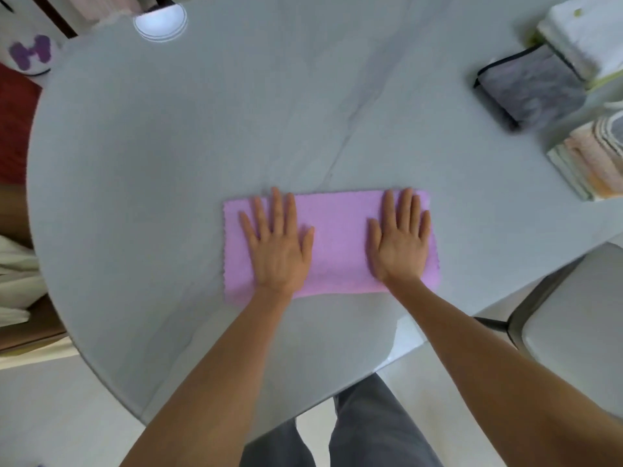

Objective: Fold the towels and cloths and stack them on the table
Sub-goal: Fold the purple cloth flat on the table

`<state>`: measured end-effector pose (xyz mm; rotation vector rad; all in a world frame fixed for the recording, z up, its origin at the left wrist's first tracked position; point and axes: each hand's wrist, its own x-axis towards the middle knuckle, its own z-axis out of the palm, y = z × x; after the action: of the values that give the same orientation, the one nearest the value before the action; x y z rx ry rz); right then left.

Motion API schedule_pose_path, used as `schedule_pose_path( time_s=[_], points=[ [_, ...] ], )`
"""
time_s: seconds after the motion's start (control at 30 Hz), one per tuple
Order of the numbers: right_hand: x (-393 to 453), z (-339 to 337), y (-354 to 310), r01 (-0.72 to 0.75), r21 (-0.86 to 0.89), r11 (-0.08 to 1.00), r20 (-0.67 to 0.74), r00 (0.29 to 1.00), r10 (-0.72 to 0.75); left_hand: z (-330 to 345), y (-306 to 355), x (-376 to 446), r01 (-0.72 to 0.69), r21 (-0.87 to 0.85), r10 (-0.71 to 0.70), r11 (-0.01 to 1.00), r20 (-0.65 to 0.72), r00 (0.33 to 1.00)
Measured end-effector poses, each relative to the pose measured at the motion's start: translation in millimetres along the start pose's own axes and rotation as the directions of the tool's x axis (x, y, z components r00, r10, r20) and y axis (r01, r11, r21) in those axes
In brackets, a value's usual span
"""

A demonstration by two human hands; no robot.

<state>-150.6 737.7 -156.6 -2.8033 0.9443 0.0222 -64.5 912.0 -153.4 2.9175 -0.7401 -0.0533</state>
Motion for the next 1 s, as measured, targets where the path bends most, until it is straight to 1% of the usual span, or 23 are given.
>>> schedule_pose_path(
  time_s=[0.03,0.07,0.1,0.13,0.17,0.2,0.23,0.3,0.37,0.4,0.47,0.5,0.57,0.63,0.7,0.8,0.87,0.93,1.0],
  points=[
    [-11,-1,-7,0.086,0.025,0.996,0.001,0.996,-0.086,-3,6,-5,-0.081,-0.006,0.081,0.997,-0.004,0.997],
    [-25,0,-9,0.216,0.023,0.976,0.021,0.976,-0.217,-4,12,-13,-0.154,-0.01,0.154,0.988,0.004,0.988],
    [-39,1,-5,0.341,0.005,0.94,0.061,0.938,-0.341,-4,14,-22,-0.2,-0.015,0.201,0.98,0.024,0.979],
    [-46,0,6,0.415,-0.021,0.909,0.094,0.906,-0.412,-2,12,-30,-0.226,-0.011,0.226,0.974,0.05,0.973],
    [-46,-1,21,0.435,-0.042,0.9,0.111,0.897,-0.428,1,8,-35,-0.242,0.008,0.241,0.97,0.076,0.968],
    [-42,-2,35,0.413,-0.059,0.909,0.098,0.908,-0.406,4,1,-38,-0.262,0.032,0.258,0.965,0.09,0.962],
    [-36,-6,49,0.358,-0.079,0.93,0.084,0.932,-0.352,5,-2,-36,-0.285,0.047,0.28,0.957,0.095,0.955],
    [-26,-14,63,0.207,-0.069,0.976,0.097,0.975,-0.2,2,-1,-25,-0.303,0.051,0.296,0.952,0.113,0.949],
    [-28,-20,65,-0.003,0.027,1.0,0.131,0.991,-0.001,-6,9,-12,-0.345,0.026,0.335,0.938,0.179,0.925],
    [-30,-25,64,-0.106,0.1,0.989,0.123,0.988,0.093,-11,15,-6,-0.379,0.018,0.364,0.925,0.24,0.9],
    [-32,-36,58,-0.27,0.222,0.937,0.112,0.962,0.251,-23,17,10,-0.426,0.013,0.388,0.905,0.388,0.836],
    [-30,-42,53,-0.332,0.255,0.908,0.14,0.942,0.305,-29,16,19,-0.422,0.017,0.366,0.907,0.464,0.807],
    [-23,-53,44,-0.462,0.332,0.822,0.258,0.883,0.392,-38,15,34,-0.4,0.056,0.301,0.915,0.564,0.769],
    [-13,-62,39,-0.588,0.412,0.696,0.401,0.803,0.441,-40,18,38,-0.398,0.075,0.281,0.914,0.589,0.757],
    [-5,-69,37,-0.634,0.449,0.629,0.485,0.765,0.425,-39,22,38,-0.406,0.093,0.275,0.909,0.598,0.753],
    [2,-71,42,-0.647,0.558,0.52,0.543,0.758,0.361,-41,31,40,-0.431,0.122,0.279,0.894,0.602,0.748],
    [4,-70,50,-0.618,0.585,0.526,0.529,0.782,0.33,-42,35,39,-0.433,0.131,0.275,0.892,0.601,0.75],
    [6,-71,62,-0.573,0.593,0.565,0.493,0.814,0.308,-42,43,36,-0.417,0.14,0.261,0.898,0.594,0.761],
    [7,-74,77,-0.548,0.584,0.599,0.453,0.832,0.32,-39,61,30,-0.405,0.144,0.252,0.903,0.588,0.769]
  ],
)
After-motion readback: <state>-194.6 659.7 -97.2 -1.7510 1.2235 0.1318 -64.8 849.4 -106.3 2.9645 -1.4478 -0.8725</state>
